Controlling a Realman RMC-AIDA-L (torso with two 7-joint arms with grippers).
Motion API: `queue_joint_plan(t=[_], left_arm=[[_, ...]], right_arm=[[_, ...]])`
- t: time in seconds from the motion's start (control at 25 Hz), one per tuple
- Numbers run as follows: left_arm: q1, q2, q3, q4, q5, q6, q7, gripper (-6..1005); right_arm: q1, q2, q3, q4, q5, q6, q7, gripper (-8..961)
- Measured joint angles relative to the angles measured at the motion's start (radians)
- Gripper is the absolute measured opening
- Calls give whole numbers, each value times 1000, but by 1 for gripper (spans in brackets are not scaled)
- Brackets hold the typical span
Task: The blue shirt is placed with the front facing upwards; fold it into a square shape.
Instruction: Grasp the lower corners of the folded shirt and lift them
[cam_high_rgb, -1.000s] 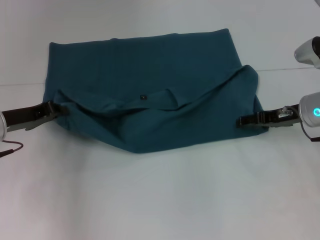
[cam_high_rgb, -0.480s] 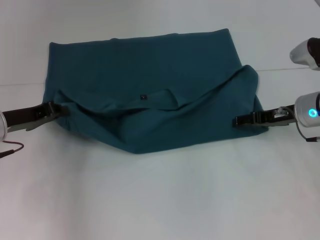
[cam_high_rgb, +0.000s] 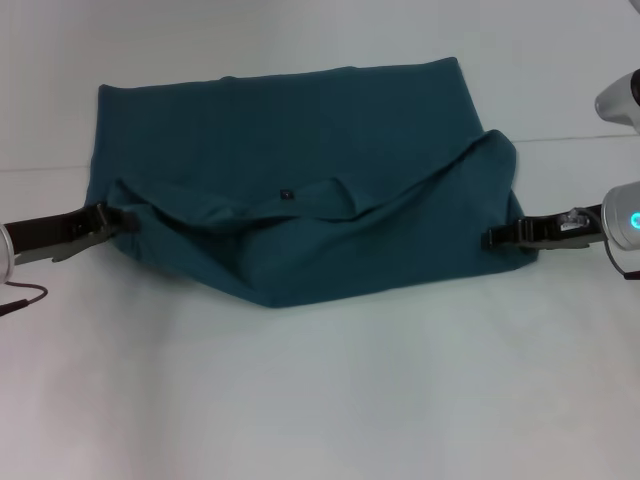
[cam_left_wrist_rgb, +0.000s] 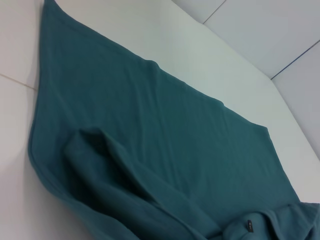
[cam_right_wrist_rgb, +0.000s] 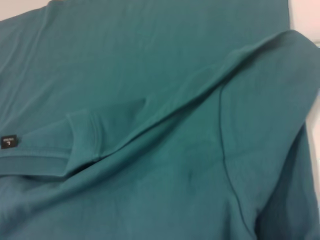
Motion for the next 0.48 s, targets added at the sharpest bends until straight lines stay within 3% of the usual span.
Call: queue_joint_plan(t=[0.04,0.48], left_arm=[[0,0,-1,0,0,0,-2,24],[0,0,-10,0,-2,4,-4,24]], right_arm=[[0,-1,0,0,-1,-2,0,812],[2,-3,-8,3,-6,-8,1,346]])
